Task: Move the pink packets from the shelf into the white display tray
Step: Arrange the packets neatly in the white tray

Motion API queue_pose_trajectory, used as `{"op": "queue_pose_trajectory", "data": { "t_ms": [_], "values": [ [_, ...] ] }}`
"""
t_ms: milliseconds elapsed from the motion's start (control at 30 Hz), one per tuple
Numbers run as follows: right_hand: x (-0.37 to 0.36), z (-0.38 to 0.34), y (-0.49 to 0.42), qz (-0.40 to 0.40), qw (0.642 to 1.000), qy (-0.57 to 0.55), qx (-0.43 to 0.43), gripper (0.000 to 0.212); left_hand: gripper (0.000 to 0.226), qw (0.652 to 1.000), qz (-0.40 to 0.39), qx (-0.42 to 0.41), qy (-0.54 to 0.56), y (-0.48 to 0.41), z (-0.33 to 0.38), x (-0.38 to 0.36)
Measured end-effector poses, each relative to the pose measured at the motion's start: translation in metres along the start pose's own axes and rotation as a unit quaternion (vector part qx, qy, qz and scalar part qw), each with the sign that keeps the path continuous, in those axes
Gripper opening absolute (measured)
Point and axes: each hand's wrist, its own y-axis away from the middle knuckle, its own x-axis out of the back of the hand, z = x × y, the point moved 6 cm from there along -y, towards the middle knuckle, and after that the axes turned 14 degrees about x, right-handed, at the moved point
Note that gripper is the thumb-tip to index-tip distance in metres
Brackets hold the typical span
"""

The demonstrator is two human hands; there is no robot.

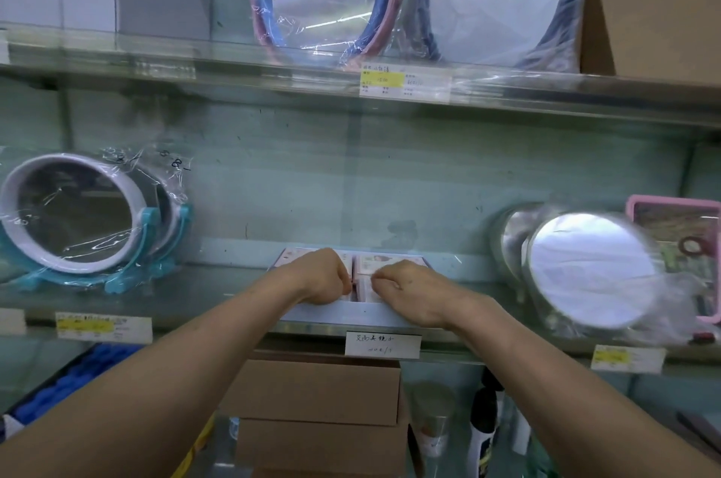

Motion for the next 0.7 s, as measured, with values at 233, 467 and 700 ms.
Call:
{"op": "queue_pose_trajectory", "data": {
  "t_ms": [233, 467, 700],
  "values": [
    [-0.018, -0.009, -0.017, -0.027, 1.000, 0.006, 0.014, 0.037, 0.039, 0.986, 0.152, 0.024, -0.062, -0.025, -0.006, 0.012],
    [-0.002, 0.018, -0.029, 0.017, 0.999, -0.035, -0.007, 0.033, 0.033, 0.975, 0.155, 0.018, -0.157, -0.039, 0.001, -0.010],
    [-0.015, 0.043, -0.037, -0.023, 0.997, -0.033, -0.063, 0.036, 0.030, 0.972, 0.173, -0.008, -0.159, -0.044, 0.002, -0.011]
  ]
}}
